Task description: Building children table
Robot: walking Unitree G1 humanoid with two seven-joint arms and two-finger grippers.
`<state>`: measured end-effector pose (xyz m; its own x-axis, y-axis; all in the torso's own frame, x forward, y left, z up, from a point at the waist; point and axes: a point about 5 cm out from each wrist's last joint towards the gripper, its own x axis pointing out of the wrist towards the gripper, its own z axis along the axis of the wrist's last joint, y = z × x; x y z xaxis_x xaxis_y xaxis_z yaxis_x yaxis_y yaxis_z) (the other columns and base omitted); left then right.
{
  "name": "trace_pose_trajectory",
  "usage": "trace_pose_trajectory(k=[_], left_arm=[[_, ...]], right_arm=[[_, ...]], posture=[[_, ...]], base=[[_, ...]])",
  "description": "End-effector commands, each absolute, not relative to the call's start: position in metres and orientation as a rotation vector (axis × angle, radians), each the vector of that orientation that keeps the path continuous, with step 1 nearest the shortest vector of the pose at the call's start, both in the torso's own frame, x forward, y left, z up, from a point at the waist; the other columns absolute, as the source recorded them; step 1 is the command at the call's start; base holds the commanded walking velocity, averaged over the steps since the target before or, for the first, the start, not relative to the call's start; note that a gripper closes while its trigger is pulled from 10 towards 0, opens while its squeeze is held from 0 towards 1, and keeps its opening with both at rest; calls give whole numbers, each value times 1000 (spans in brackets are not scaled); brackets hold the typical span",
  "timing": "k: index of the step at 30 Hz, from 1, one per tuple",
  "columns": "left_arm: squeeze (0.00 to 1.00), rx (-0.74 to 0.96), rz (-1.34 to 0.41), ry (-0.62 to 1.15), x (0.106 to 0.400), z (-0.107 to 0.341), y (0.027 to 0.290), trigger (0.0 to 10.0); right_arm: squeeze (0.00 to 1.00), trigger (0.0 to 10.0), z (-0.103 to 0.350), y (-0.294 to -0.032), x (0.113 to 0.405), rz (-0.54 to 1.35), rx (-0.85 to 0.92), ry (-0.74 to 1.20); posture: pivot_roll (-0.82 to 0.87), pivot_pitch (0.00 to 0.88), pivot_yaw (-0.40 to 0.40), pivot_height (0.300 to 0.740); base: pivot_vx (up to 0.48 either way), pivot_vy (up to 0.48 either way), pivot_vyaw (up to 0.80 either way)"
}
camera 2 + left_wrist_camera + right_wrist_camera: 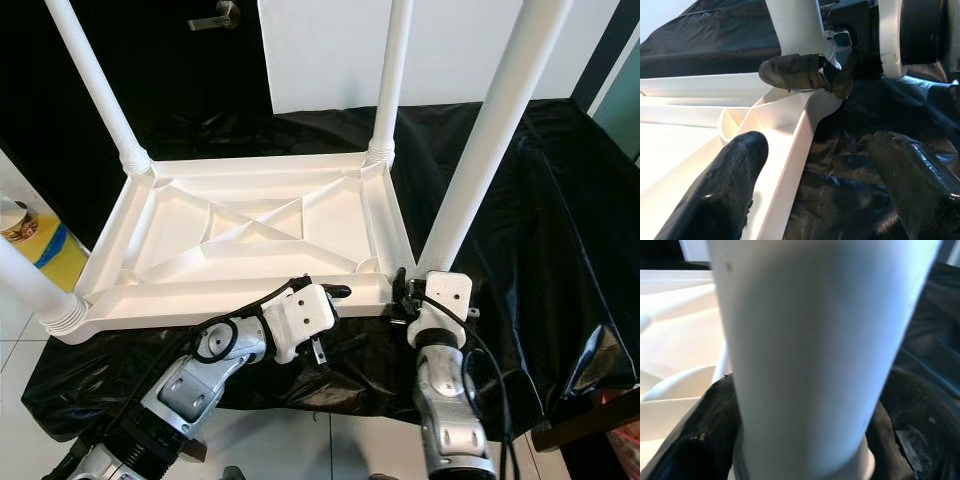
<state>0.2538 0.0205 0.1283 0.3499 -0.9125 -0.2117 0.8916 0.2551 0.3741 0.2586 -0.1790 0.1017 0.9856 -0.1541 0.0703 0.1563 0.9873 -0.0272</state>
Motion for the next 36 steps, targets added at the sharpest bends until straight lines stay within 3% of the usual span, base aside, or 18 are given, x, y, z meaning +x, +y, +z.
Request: trace_pose_trajectory(k=[1,5,6,14,22,23,24,25,26,34,35,36], left_arm=[[0,471,-1221,-37,252,127,22,10000],[0,470,-1216,-33,251,126,23,10000],[0,469,-1214,-30,250,125,24,10000],[0,475,-1210,-25,251,126,27,10000],[0,488,-1208,-22,250,126,27,10000],[0,490,-1208,-21,250,125,27,10000],[0,490,-1207,-21,249,125,26,10000],[0,490,-1207,-21,249,125,26,10000],[0,490,-1206,-21,249,125,26,10000],[0,486,-1198,-17,248,125,27,10000],[0,485,-1199,-17,248,124,27,10000],[0,485,-1199,-17,248,124,27,10000]], right_arm=[[1000,10000,106,-181,257,-121,-20,-98],[1000,10000,110,-185,256,-42,-38,-122],[0,10000,113,-187,256,12,-50,-133],[0,10000,118,-189,261,308,-115,-126],[0,9804,117,-187,271,432,-176,-113],[0,4235,116,-188,272,445,-184,-110],[0,667,116,-189,274,449,-187,-106],[0,667,116,-189,274,449,-187,-106],[0,0,115,-190,274,450,-188,-103],[0,0,107,-196,269,453,-179,-66],[0,3451,104,-196,268,440,-173,-54],[0,3451,104,-196,268,440,-173,-54]], posture=[[-67,49,9,740],[-62,52,6,740],[-60,52,8,740],[-50,52,4,740],[-39,49,1,740],[-35,48,-3,740],[-32,46,-5,740],[-32,46,-5,740],[-29,44,-7,740],[-24,40,-12,740],[-26,40,-12,740],[-26,40,-12,740]], base=[[0,0,0],[0,0,0],[0,0,0],[0,0,0],[0,0,0],[0,0,0],[0,0,0],[0,0,0],[0,0,0],[0,0,0],[0,0,0],[0,0,0]])
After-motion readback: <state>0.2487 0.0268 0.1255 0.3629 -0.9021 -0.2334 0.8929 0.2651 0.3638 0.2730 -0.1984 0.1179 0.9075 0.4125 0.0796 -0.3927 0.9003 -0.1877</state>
